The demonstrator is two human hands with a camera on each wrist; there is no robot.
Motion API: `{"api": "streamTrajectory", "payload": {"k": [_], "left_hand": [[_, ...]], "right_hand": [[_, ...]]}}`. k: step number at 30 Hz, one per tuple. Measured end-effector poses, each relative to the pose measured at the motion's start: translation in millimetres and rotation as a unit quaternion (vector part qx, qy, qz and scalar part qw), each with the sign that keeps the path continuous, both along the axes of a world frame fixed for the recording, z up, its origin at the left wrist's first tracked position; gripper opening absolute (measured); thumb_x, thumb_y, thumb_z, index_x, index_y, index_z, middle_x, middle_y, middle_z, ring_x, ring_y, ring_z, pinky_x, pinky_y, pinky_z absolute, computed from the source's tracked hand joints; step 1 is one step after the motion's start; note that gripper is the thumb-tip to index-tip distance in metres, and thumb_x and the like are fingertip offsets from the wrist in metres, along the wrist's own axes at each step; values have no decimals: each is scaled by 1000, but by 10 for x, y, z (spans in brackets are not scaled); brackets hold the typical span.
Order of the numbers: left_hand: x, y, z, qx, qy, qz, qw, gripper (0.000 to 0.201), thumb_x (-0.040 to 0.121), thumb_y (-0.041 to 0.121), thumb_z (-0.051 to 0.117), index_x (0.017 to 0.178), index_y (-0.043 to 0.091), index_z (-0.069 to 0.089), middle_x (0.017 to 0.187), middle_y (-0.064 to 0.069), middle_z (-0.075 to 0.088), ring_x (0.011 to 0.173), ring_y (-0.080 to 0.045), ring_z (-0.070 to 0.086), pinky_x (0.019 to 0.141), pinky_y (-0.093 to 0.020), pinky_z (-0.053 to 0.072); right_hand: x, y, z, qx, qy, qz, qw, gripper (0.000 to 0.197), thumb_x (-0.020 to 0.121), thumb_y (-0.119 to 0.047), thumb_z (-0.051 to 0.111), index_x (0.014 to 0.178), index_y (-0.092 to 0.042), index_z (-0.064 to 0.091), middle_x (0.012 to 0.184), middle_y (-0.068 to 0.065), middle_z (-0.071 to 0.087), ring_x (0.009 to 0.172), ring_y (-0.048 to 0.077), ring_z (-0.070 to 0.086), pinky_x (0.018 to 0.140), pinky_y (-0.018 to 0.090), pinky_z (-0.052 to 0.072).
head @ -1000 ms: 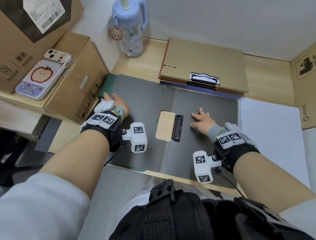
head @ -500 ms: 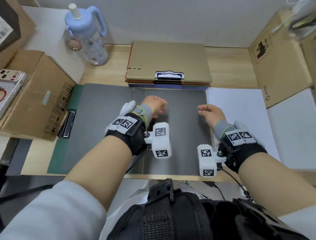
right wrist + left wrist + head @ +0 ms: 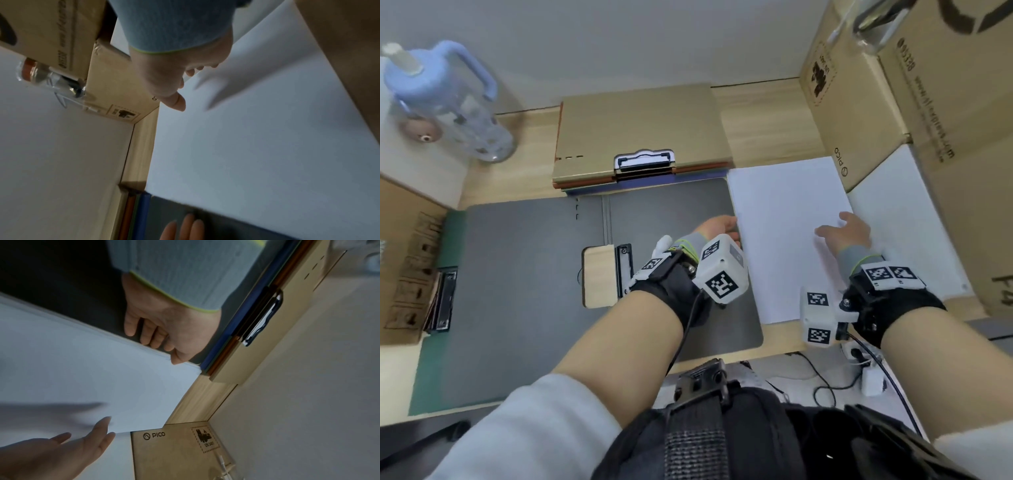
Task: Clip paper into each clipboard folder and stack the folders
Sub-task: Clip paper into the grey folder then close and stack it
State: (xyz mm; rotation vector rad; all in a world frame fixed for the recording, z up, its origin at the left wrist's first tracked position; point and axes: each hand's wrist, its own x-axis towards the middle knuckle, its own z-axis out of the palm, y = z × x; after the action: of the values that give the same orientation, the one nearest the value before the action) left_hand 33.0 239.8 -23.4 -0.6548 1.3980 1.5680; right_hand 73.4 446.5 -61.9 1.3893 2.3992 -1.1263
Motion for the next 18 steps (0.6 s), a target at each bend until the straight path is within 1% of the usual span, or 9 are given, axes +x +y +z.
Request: {"api": "streamTrajectory", "payload": {"k": [2, 4, 6, 8, 11, 13, 15, 17, 18], "left_hand": [[-6, 76, -39, 3, -6, -2, 1000, 22, 102, 18, 35, 95, 7, 54, 73, -1, 62, 64, -15, 60, 73, -30, 45], [4, 114, -34, 2, -17, 14, 1000, 21, 100, 22, 39, 86, 13, 52, 75, 0, 46, 64, -16, 45, 63, -29, 40], [-15, 150, -82, 2, -28, 37, 999, 25, 100, 21, 39, 78, 14, 48, 72, 0, 38, 61, -14, 39, 58, -27, 35], [-23, 154, -109, -6, -29, 37, 999, 18, 101, 19, 38, 89, 15, 51, 74, 0, 43, 62, -13, 42, 56, -26, 37], [-36, 144, -107, -11, -28, 23, 999, 22, 101, 19, 36, 86, 14, 50, 74, -1, 42, 61, -13, 42, 47, -23, 43], [-53, 157, -111, -23, -19, 25, 999, 18, 101, 18, 37, 104, 11, 54, 79, -3, 45, 62, -15, 43, 56, -27, 46], [-69, 170, -99, -37, -9, 18, 999, 32, 100, 18, 39, 128, 6, 50, 81, -4, 49, 64, -17, 46, 61, -31, 43], [-85, 182, -89, -48, -2, 7, 999, 35, 99, 19, 40, 129, 5, 52, 80, -4, 53, 66, -20, 49, 57, -32, 42], [-97, 190, -104, -55, -1, 0, 999, 30, 98, 19, 41, 119, 5, 56, 78, -4, 56, 66, -21, 50, 55, -30, 42]], "right_hand": [[32, 89, -23, -5, -32, 8, 999, 67, 83, -18, 63, 144, -12, 35, 151, 9, 34, 138, 31, 35, 112, 45, 32], [70, 121, -50, -19, -63, 15, 998, 71, 85, -19, 61, 147, -13, 28, 155, 8, 26, 141, 31, 29, 114, 45, 29], [97, 133, -82, -26, -81, 26, 996, 72, 85, -19, 58, 149, -14, 24, 156, 8, 21, 143, 30, 23, 115, 46, 26], [114, 107, -111, -21, -89, 40, 995, 72, 86, -18, 57, 149, -12, 23, 158, 8, 17, 145, 30, 18, 116, 47, 23], [131, 51, -125, -8, -99, 54, 994, 72, 87, -19, 56, 150, -13, 21, 158, 7, 11, 146, 30, 13, 117, 48, 20], [143, 51, -130, -3, -105, 63, 993, 73, 87, -20, 56, 150, -13, 20, 158, 7, 10, 146, 29, 12, 117, 48, 19], [148, 62, -136, -5, -112, 69, 991, 74, 87, -21, 55, 150, -14, 19, 158, 6, 9, 146, 29, 11, 117, 48, 19], [145, 69, -127, -8, -121, 71, 990, 74, 87, -23, 54, 151, -15, 17, 159, 5, 7, 146, 29, 10, 117, 48, 18], [141, 69, -123, -10, -124, 72, 990, 74, 87, -23, 54, 151, -15, 16, 159, 5, 6, 147, 29, 9, 117, 48, 18]]}}
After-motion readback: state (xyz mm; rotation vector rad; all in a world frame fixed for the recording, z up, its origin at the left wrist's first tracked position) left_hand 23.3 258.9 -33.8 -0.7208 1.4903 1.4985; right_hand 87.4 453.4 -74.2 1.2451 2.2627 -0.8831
